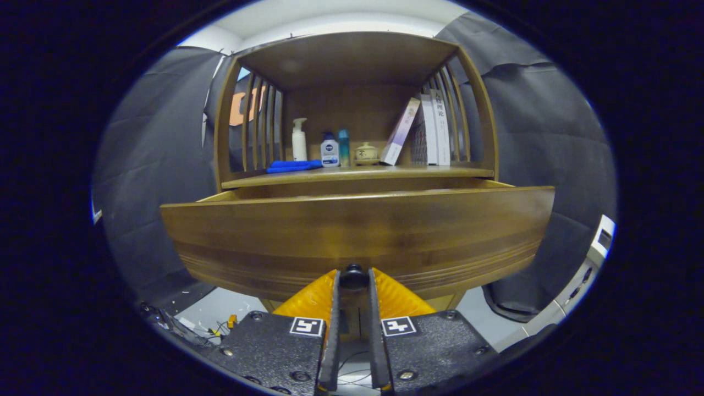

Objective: Pull open the drawer, take out the items inside it, and place them on the countertop above the cabinet.

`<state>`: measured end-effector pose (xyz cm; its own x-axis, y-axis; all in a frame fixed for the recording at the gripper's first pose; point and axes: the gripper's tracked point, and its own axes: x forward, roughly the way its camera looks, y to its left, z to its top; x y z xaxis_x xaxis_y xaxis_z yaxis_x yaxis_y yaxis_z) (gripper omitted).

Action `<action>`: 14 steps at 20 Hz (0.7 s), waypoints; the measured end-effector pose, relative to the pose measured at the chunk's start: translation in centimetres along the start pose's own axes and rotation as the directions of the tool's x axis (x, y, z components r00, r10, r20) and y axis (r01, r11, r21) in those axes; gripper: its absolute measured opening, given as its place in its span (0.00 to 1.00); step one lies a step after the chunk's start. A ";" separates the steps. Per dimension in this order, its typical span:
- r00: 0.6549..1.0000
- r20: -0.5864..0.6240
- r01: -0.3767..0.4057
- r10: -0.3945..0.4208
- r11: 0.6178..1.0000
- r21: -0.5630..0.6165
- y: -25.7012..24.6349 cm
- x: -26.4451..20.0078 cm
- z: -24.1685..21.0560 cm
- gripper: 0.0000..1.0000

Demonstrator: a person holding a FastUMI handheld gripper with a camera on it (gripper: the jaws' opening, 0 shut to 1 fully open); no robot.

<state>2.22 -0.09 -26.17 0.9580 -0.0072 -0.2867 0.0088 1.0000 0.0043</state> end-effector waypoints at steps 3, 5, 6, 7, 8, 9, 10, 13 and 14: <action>1.000 -0.002 -0.011 0.011 1.000 -0.011 0.2 -1.2 -0.5 0.25; 1.000 -0.005 -0.024 0.024 1.000 -0.011 0.4 -2.1 -0.8 0.25; 1.000 -0.011 -0.030 0.029 0.999 -0.015 0.6 -2.5 -1.0 0.25; 0.999 -0.015 -0.035 0.034 0.999 -0.020 0.7 -2.9 -1.2 0.25; 0.999 -0.016 -0.041 0.041 0.999 -0.020 0.8 -3.3 -1.2 0.25; 0.999 -0.017 -0.046 0.046 0.999 -0.023 0.9 -3.6 -1.4 0.25; 0.999 -0.018 -0.046 0.046 0.999 -0.027 1.0 -3.7 -1.5 0.25; 0.999 -0.017 -0.041 0.041 0.999 -0.031 1.0 -3.8 -1.6 0.25; 0.999 -0.018 -0.038 0.037 0.999 -0.032 1.0 -3.8 -1.6 0.25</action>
<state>-1.88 0.90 -26.62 0.9522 0.0301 -0.3040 -0.0367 0.9992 -0.0159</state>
